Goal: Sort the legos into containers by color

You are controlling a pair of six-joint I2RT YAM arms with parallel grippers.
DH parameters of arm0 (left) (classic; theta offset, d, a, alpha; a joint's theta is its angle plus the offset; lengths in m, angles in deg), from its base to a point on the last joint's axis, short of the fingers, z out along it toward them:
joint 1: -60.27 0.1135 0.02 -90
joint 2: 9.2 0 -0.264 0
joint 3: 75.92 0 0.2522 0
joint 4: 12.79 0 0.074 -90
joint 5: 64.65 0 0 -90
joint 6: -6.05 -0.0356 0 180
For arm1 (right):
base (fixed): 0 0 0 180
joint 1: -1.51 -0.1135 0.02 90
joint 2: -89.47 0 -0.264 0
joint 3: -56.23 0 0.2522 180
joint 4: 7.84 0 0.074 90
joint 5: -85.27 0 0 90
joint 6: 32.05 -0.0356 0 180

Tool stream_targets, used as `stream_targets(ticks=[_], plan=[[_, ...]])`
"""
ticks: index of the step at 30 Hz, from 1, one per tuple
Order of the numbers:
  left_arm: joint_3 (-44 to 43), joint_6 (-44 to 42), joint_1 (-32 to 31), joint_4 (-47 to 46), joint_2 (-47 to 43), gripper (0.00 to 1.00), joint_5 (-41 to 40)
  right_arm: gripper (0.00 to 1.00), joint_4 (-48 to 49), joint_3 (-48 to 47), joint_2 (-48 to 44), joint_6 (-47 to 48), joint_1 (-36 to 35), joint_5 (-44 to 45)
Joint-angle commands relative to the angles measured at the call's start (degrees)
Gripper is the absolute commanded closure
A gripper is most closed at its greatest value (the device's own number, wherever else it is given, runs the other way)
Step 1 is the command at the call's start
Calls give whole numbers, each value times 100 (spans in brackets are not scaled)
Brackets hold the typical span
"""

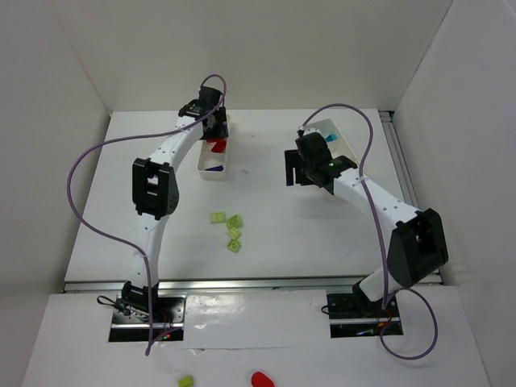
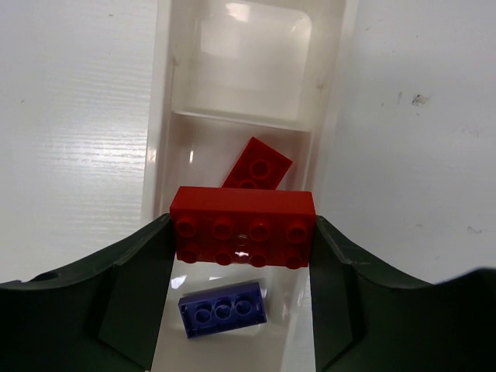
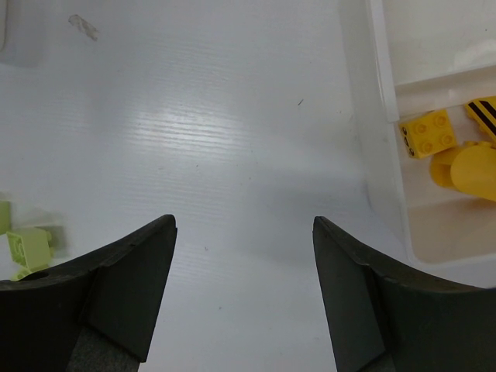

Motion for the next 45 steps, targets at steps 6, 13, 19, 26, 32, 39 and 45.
stream_targets(ticks=[6, 13, 19, 26, 32, 39, 45], plan=[[-382, 49, 17, -266, 238, 5, 266, 22, 23, -153, 34, -73, 30, -1], [-251, 128, 70, -266, -543, 0, 399, 20, 216, -461, 86, -126, 706, 8], [522, 497, 70, -345, -1702, 0, 566, 20, -63, -1750, 1122, 59, 1382, -1], [1410, 471, 70, -354, -2732, 0, 734, 19, 217, -2210, 2371, 164, 1718, -932], [1973, 471, 70, -222, -3233, 0, 549, 19, 242, -1878, 2495, 251, 1507, -1670], [2509, 576, -35, -283, -3427, 0, 495, 19, 235, -1122, 1810, 884, 655, -2207], [2624, 629, -228, -283, -3532, 0, 443, 19, -204, -1059, 1616, 938, -118, -2321]])
